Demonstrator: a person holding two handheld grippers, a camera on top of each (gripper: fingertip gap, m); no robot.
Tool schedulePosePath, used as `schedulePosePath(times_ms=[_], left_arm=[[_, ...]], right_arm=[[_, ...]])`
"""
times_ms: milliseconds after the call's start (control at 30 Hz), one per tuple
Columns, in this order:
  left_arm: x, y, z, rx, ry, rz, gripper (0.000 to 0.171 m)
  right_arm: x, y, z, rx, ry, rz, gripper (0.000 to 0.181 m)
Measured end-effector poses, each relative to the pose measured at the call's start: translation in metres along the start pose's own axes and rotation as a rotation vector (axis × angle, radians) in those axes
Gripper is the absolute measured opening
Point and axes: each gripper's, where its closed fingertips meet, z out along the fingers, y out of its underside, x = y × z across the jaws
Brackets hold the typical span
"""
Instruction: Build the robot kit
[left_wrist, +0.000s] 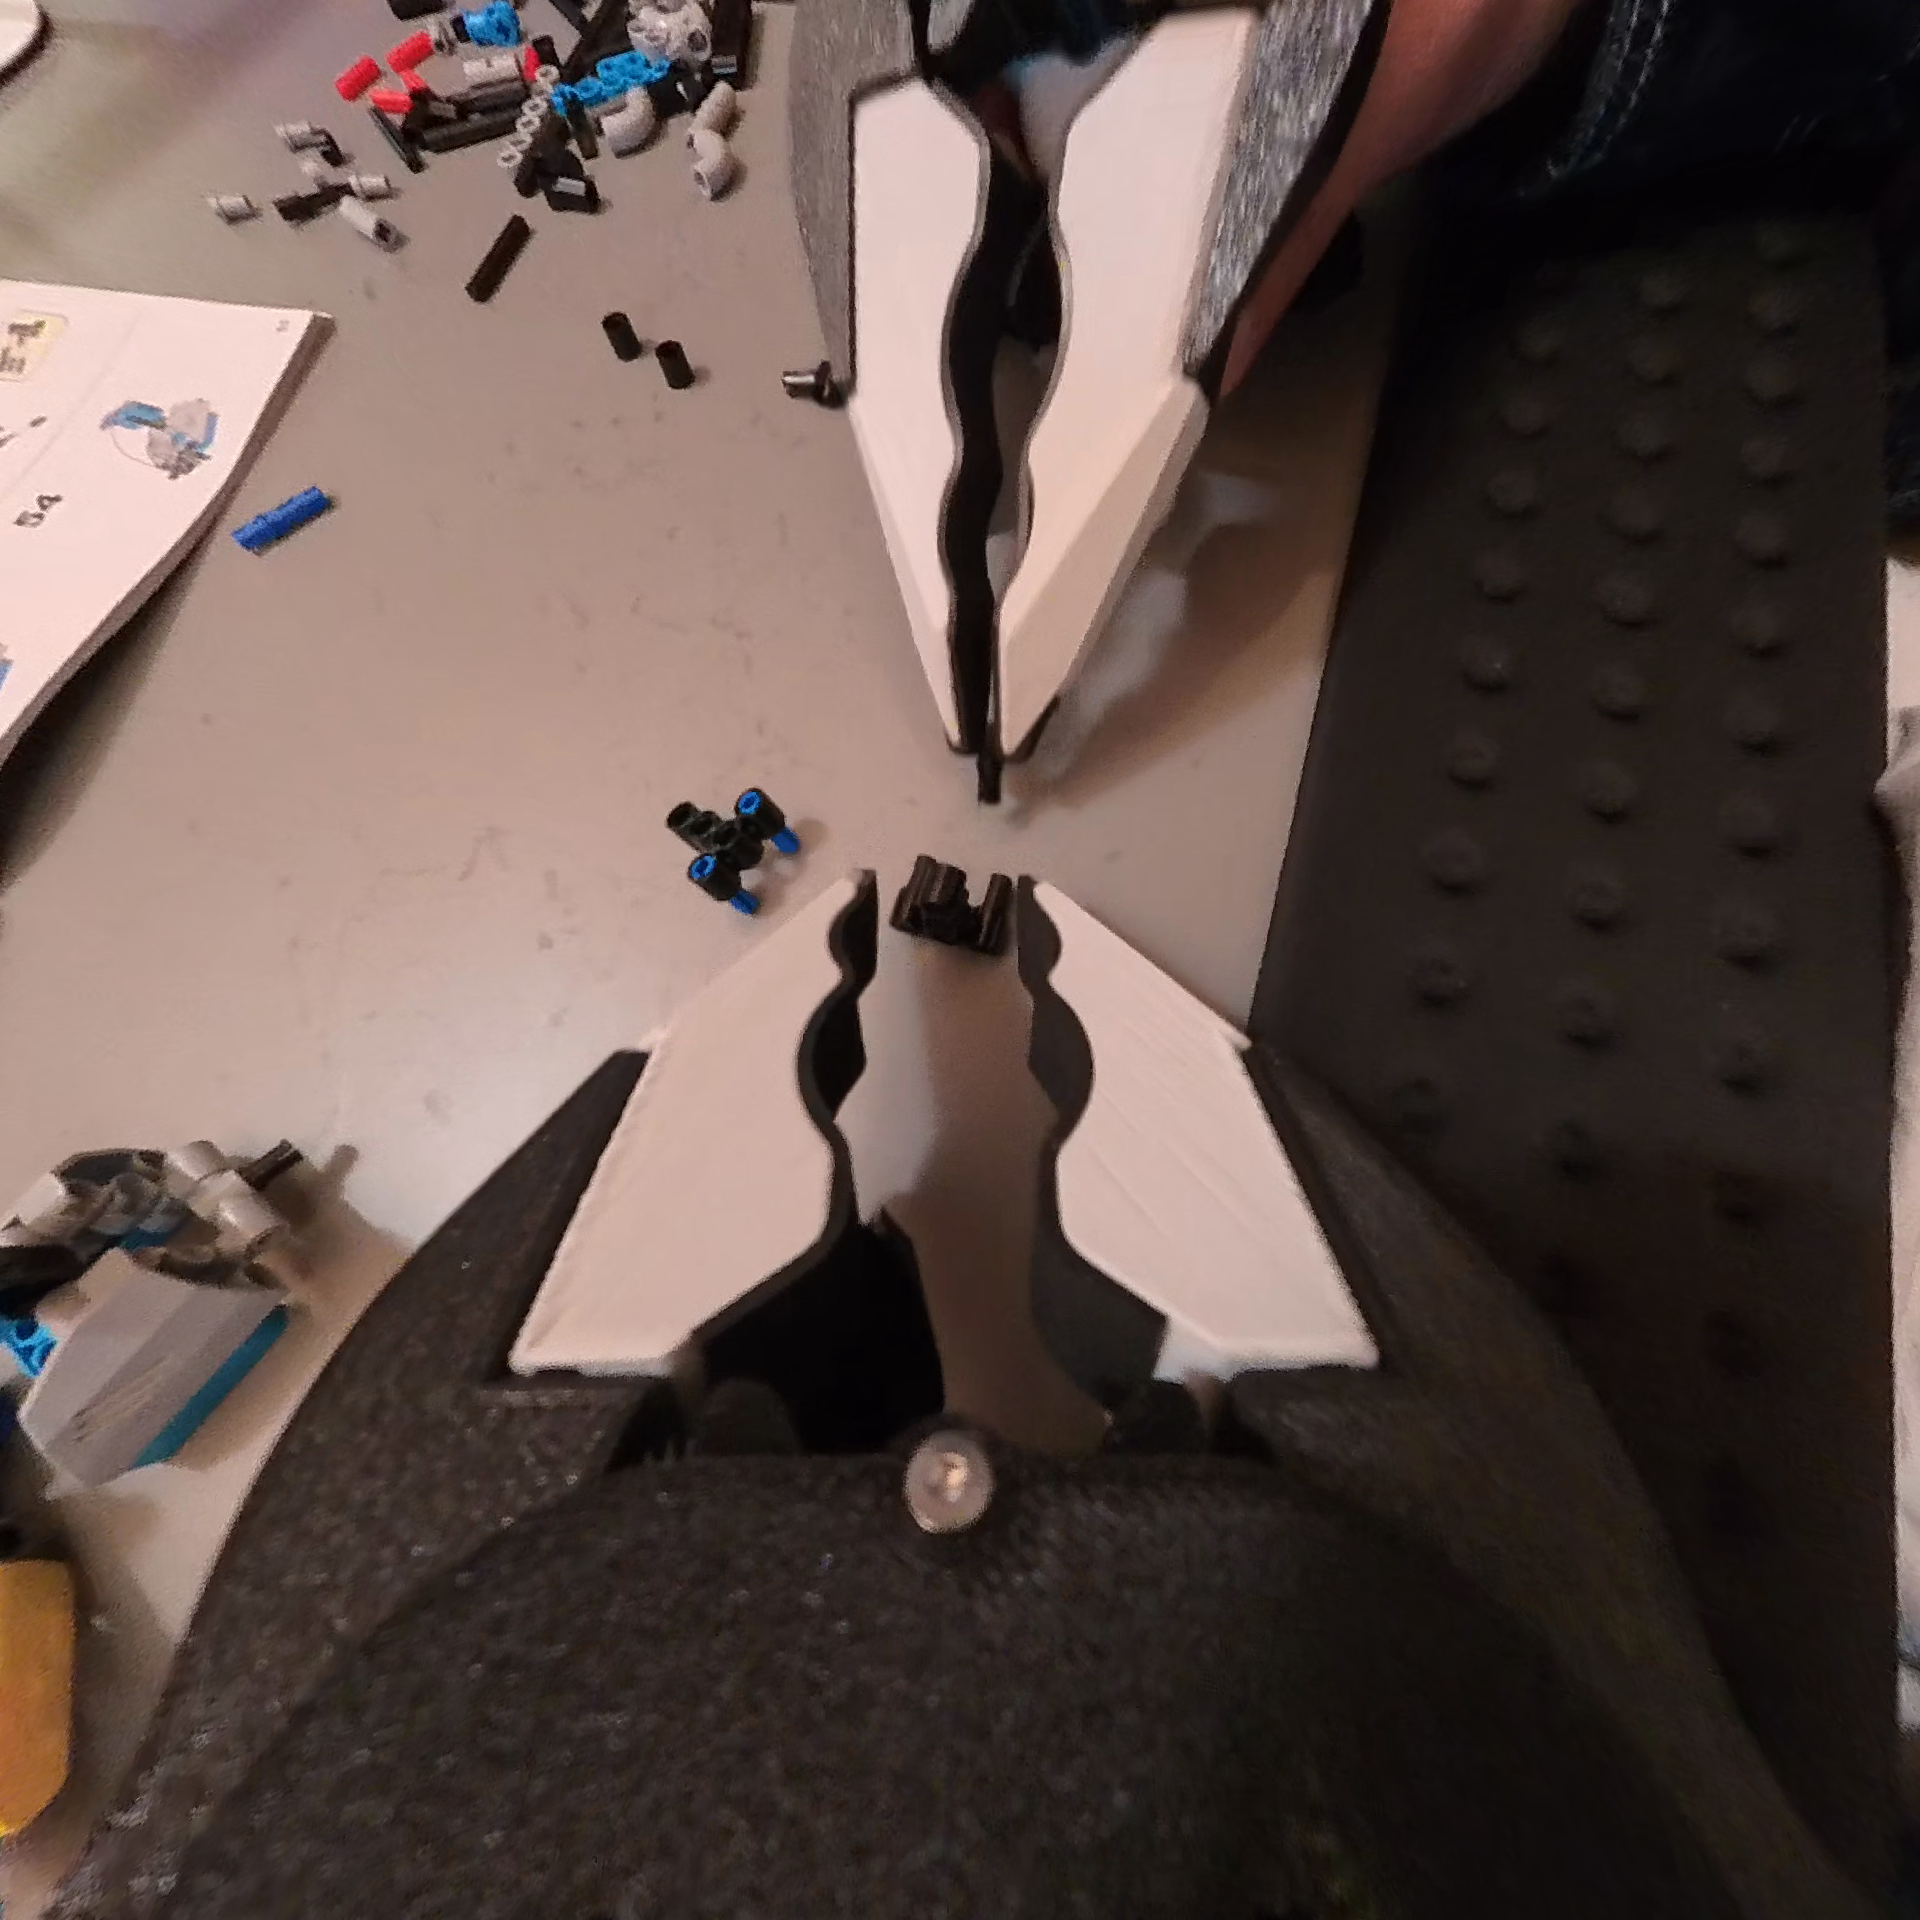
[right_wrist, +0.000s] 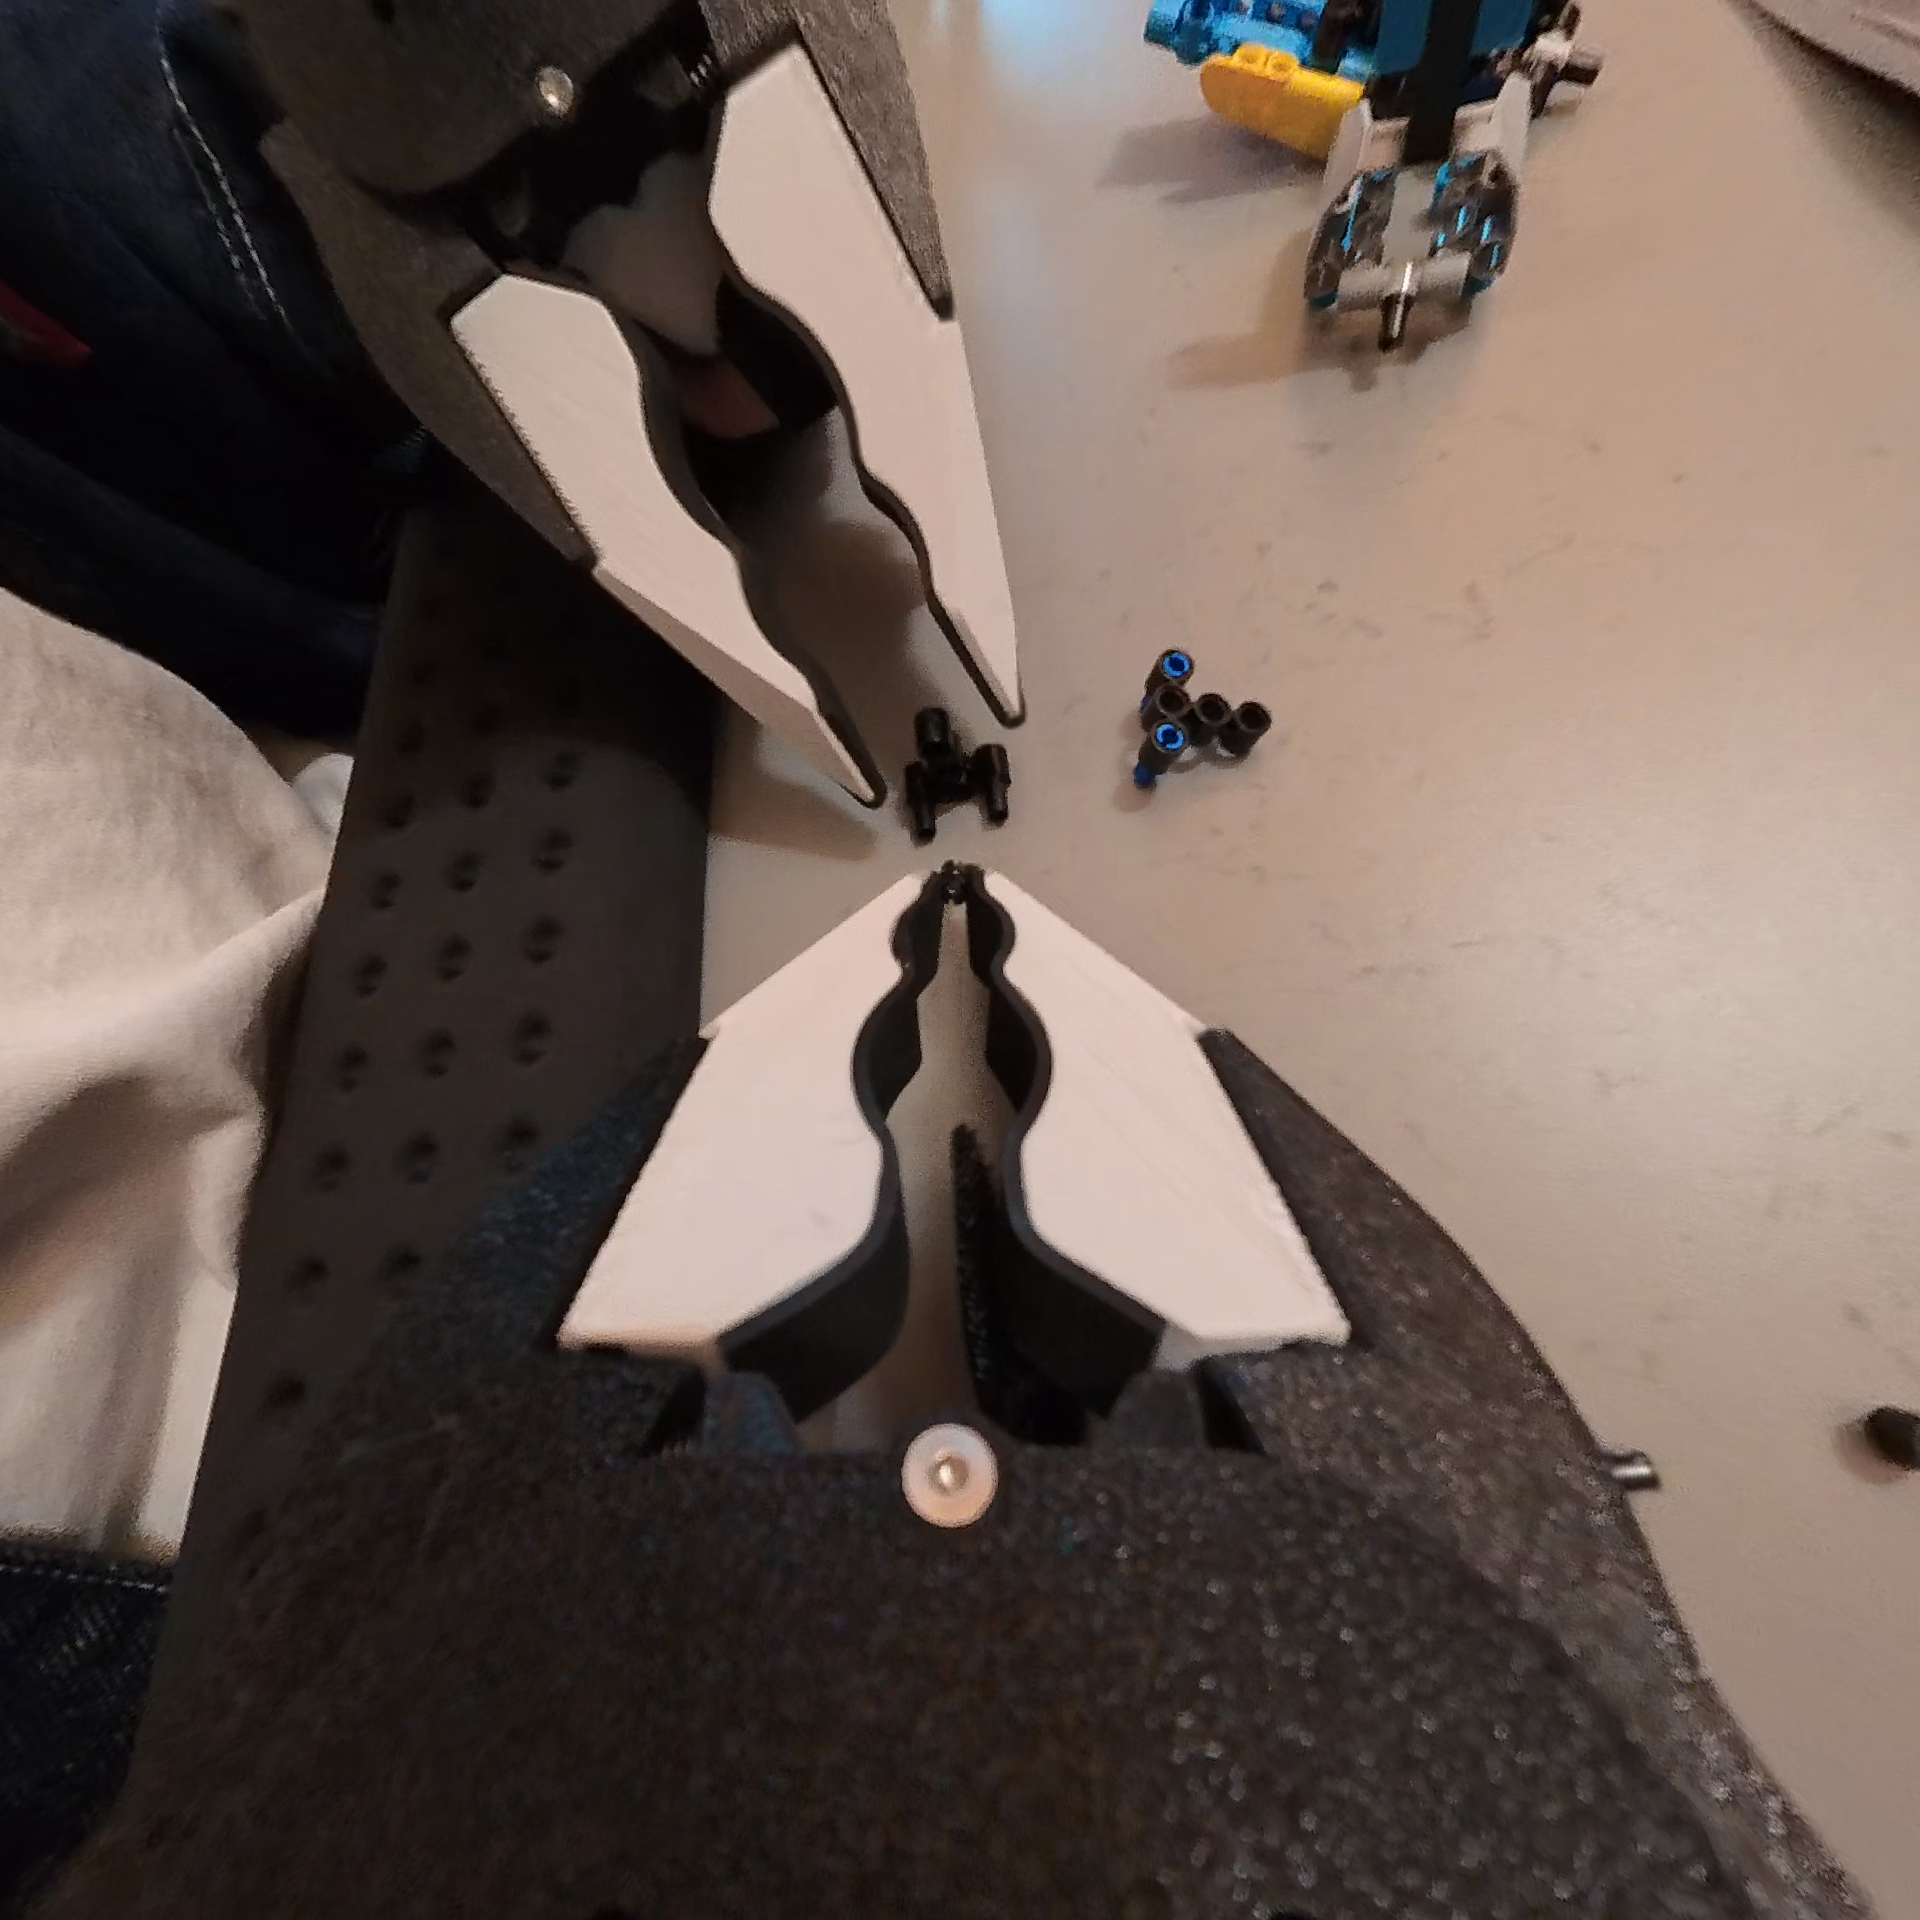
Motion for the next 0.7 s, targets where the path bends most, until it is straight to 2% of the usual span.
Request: schedulePosePath(times_ms=[100, 167, 300, 433, 700], left_arm=[[0.002, 0.002, -0.001, -0.002, 0.021, 0.045, 0.022], [0.003, 0.001, -0.001, 0.0, 0.029, 0.092, 0.02], [0.0, 0.003, 0.003, -0.011, 0.041, 0.119, 0.006], [-0.001, 0.001, 0.006, -0.008, 0.042, 0.138, 0.008], [-0.003, 0.002, 0.006, 0.002, 0.018, 0.142, 0.009]], right_arm=[[-0.001, -0.003, -0.011, -0.008, 0.006, -0.029, 0.004], [0.001, 0.003, -0.02, -0.071, 0.031, -0.063, 0.004], [0.004, 0.026, -0.044, -0.32, 0.109, -0.184, 0.004], [0.006, 0.048, -0.063, -0.52, 0.107, -0.21, 0.004], [0.006, 0.055, -0.063, -0.638, 0.096, -0.288, 0.004]])
